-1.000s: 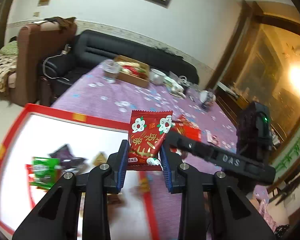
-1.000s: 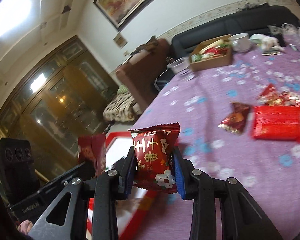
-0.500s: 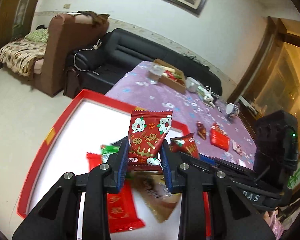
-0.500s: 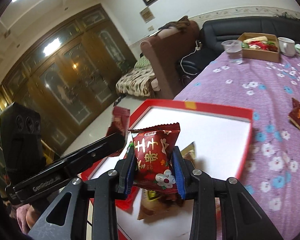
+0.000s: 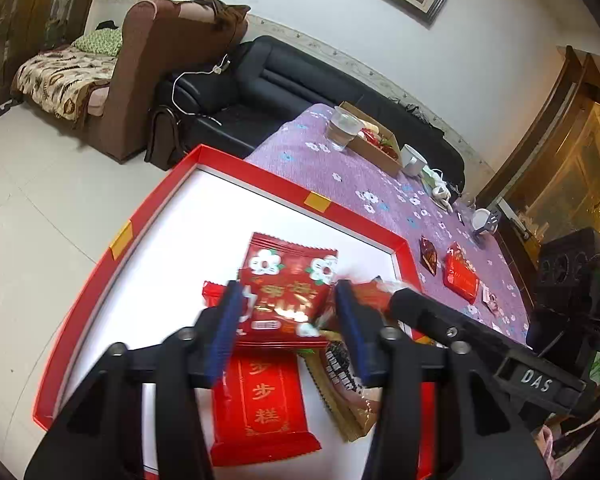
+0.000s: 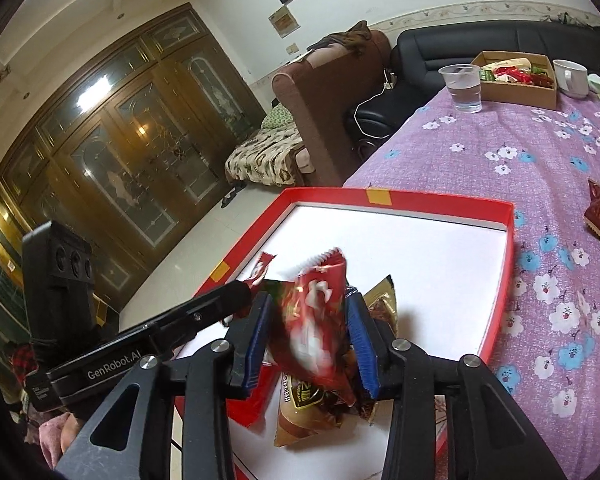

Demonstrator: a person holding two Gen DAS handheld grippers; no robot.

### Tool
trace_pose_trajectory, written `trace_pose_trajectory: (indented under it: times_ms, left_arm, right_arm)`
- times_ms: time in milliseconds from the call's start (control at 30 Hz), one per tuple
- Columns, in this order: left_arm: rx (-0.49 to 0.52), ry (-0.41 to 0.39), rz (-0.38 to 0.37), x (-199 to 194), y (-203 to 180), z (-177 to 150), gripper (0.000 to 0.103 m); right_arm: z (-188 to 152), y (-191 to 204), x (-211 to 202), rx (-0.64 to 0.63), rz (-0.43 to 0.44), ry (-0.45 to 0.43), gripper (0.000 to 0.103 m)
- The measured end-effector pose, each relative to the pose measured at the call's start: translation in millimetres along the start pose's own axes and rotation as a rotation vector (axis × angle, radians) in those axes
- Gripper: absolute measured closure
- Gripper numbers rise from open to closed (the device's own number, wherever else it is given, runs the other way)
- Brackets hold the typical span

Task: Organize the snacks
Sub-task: 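Carry both red packets over the tray and open both tools to drop them, then grasp the pink Lotso packet with the right tool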

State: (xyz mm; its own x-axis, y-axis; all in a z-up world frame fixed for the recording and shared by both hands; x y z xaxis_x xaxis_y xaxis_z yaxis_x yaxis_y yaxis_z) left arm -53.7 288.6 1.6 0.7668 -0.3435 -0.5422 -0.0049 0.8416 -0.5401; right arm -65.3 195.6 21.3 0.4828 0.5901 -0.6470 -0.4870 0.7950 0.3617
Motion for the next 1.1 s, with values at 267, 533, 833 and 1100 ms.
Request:
trace_pose_trajectory:
  times_ms: [267, 533, 833, 1100]
  left_arm:
    - [-0.024, -0.001, 0.004, -1.6, -5.8, 0.6, 0.033]
    - [0.073, 0.003, 0.039, 0.7, -35.4, -0.4, 0.030]
    - [0.274, 0.087, 0.001, 26.0, -105.6, -25.9, 0.029]
    - [0.408, 0.242, -0.077, 62.1, -165.9, -75.3, 0.029]
  right_arm:
    - [14.5, -24.6, -23.7, 0.065, 0.008, -0.057, 0.048]
    - [28.2, -85.3, -53.8, 0.172, -0.031, -0.113, 0.043]
    - [13.9, -205.4, -117.0, 0.343, -0.168, -0.188, 0.039]
    - [0.0, -338.9, -199.8, 0.433, -0.403, -0.247, 0.035]
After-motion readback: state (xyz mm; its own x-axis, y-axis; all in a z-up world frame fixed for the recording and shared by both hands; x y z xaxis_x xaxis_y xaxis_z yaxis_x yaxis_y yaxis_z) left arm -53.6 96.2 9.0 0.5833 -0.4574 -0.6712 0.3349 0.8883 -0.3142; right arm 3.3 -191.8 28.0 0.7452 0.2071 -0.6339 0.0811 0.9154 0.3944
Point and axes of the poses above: each gripper's, at about its wrist camera, not at the fingertips, and x roughly the way its jaws point, y to its left, z to its top, the point moved 9 cm from there along x, roughly the way its jaws point, and after that the axes turned 10 degrees about -z, right-handed, at the moved point
